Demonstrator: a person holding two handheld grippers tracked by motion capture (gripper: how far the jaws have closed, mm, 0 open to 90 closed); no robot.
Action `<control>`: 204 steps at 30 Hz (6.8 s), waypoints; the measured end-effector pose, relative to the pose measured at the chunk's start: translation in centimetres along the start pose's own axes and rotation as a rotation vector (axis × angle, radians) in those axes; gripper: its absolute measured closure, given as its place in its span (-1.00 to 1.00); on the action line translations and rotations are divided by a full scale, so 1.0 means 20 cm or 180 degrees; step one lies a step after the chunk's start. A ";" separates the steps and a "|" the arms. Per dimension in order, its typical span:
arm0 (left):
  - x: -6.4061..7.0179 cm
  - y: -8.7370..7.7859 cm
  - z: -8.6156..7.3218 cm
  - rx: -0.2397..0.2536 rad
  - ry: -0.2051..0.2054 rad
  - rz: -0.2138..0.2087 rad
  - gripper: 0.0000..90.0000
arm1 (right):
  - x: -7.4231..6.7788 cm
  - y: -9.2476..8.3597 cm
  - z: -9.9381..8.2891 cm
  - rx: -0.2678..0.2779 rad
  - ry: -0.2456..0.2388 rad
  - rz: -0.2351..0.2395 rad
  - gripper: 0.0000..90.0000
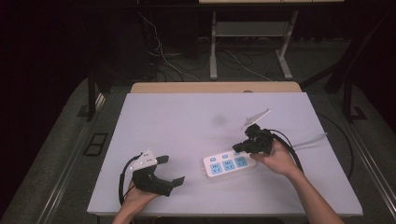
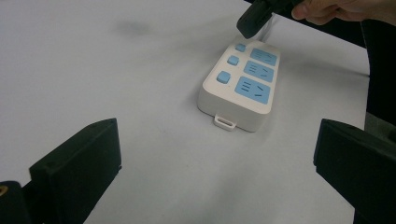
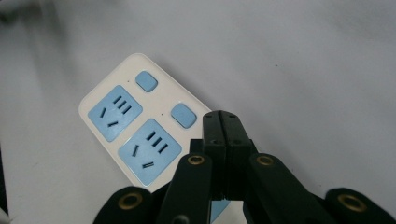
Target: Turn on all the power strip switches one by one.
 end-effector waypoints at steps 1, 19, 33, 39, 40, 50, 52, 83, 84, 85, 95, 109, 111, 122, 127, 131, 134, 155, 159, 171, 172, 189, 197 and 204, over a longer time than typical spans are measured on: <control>0.00 0.00 0.00 0.0004 0.0006 0.0017 -1.00 | 0.00 0.00 0.00 -0.0009 -0.0001 -0.0008 0.99; 0.00 0.00 0.00 -0.0003 0.0008 0.0004 -1.00 | 0.04 0.05 -0.04 -0.0045 0.0094 0.0037 0.99; 0.00 0.00 0.00 -0.0009 0.0008 -0.0002 -1.00 | 0.09 0.02 -0.09 0.0131 0.0189 0.0053 1.00; -0.01 0.01 -0.01 -0.0016 -0.0022 0.0003 -1.00 | 0.09 0.01 -0.09 0.0213 0.0226 0.0061 1.00; -0.01 0.01 -0.01 -0.0014 -0.0023 0.0001 -1.00 | 0.09 0.01 -0.09 0.0213 0.0200 0.0035 1.00; -0.01 0.00 -0.01 -0.0003 -0.0031 0.0007 -1.00 | 0.05 0.03 -0.07 0.0226 0.0189 0.0227 1.00; -0.01 0.00 -0.01 -0.0006 -0.0029 0.0007 -1.00 | 0.05 0.04 -0.07 0.0226 0.0193 0.0233 1.00; 0.00 0.01 -0.01 -0.0030 -0.0012 -0.0004 -1.00 | 0.05 0.05 -0.08 0.0176 0.0098 0.0118 1.00; 0.00 0.01 -0.01 -0.0025 -0.0014 -0.0006 -1.00 | 0.05 0.05 -0.08 0.0173 0.0100 0.0112 1.00; 0.00 0.00 -0.01 -0.0020 -0.0015 -0.0003 -1.00 | 0.05 0.05 -0.08 0.0176 0.0096 0.0115 1.00; 0.00 0.01 -0.01 -0.0004 0.0000 -0.0017 -1.00 | 0.06 0.04 -0.07 0.0257 0.0190 0.0168 1.00; 0.00 0.01 0.00 0.0001 -0.0001 -0.0016 -1.00 | 0.03 -0.01 -0.03 0.0252 0.0170 0.0179 1.00; 0.00 0.01 0.00 -0.0001 0.0002 -0.0015 -1.00 | 0.02 -0.02 -0.01 0.0254 0.0138 0.0180 1.00; 0.00 0.00 0.00 0.0008 0.0005 -0.0016 -1.00 | -0.04 -0.06 0.07 0.0244 0.0013 0.0206 1.00; 0.00 0.00 0.00 0.0008 0.0008 -0.0016 -1.00 | -0.07 -0.05 0.10 0.0202 -0.0030 0.0229 1.00; 0.00 0.00 0.00 0.0015 0.0005 -0.0015 -1.00 | -0.08 -0.03 0.11 0.0162 -0.0027 0.0248 1.00; 0.00 0.00 0.00 0.0016 0.0003 -0.0015 -1.00 | -0.08 -0.01 0.11 0.0137 -0.0039 0.0262 1.00; 0.00 0.00 0.00 0.0030 -0.0003 -0.0010 -1.00 | -0.07 0.08 0.09 0.0011 -0.0036 0.0311 1.00; 0.00 0.00 0.00 0.0028 -0.0002 -0.0009 -1.00 | -0.08 0.10 0.09 -0.0024 -0.0025 0.0324 1.00; 0.00 0.00 0.00 0.0028 -0.0003 -0.0013 -1.00 | -0.09 0.15 0.06 -0.0153 -0.0043 0.0349 1.00; 0.00 0.00 0.00 0.0028 -0.0003 -0.0014 -1.00 | -0.10 0.16 0.05 -0.0159 -0.0018 0.0340 1.00; 0.00 0.00 0.00 0.0015 0.0019 -0.0038 -1.00 | -0.09 0.17 0.05 -0.0096 -0.0072 0.0374 1.00; 0.00 0.00 0.00 0.0000 0.0024 -0.0037 -1.00 | -0.08 0.17 0.04 0.0024 0.0066 0.0512 1.00; 0.00 0.00 0.00 0.0008 0.0014 -0.0030 -1.00 | -0.07 0.18 0.05 0.0018 0.0012 0.0473 1.00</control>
Point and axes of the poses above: each handheld gripper's, and its own axes: y roughly forward along the jaws, z roughly out of its top, x roughly to its right, the point moved 10 cm from there along y, roughly forward along the jaws, and after that the axes turned 4 degrees about z, right-handed, at the moved point
